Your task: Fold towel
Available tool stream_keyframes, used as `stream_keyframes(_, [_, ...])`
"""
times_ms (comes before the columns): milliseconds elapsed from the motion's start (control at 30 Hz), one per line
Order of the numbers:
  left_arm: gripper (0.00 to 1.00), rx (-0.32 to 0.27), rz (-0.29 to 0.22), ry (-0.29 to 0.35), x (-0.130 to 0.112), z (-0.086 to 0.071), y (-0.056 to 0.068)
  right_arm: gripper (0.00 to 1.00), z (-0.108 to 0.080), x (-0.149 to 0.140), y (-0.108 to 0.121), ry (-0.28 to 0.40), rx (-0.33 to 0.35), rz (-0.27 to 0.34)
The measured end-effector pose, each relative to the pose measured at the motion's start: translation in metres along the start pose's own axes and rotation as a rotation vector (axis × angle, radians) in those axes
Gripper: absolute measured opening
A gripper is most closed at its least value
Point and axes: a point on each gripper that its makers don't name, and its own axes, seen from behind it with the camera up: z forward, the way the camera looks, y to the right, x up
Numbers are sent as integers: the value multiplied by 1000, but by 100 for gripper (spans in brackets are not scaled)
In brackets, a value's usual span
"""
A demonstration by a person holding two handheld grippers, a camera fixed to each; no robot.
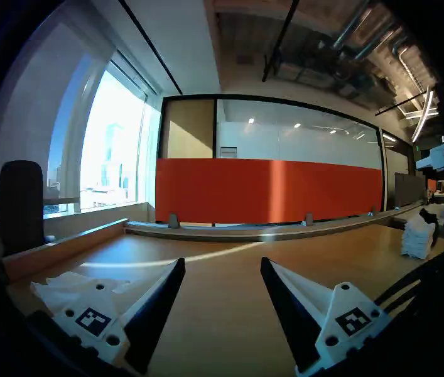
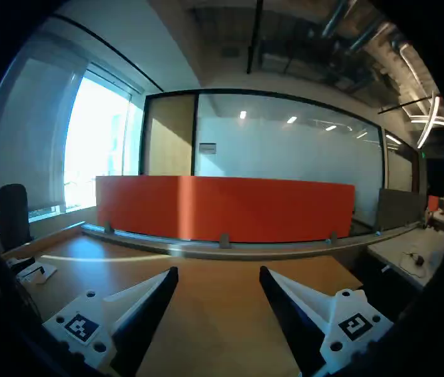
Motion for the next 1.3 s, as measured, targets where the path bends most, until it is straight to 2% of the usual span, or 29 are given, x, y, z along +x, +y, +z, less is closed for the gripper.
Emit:
stream_keyframes(267, [89, 6, -31, 21, -6, 4, 1, 100, 6, -14, -13, -14, 24, -12])
stream_keyframes(500, [89, 4, -17, 21, -15, 7, 7, 100, 10, -20, -14, -18, 32, -17])
stream_keyframes(967, [89, 9, 24, 6, -24, 13, 3, 100, 11, -28, -6, -26, 18, -10])
stream_keyframes(1300, [89, 6, 30, -28, -32, 17, 5, 100, 13, -28, -5, -27, 18, -10])
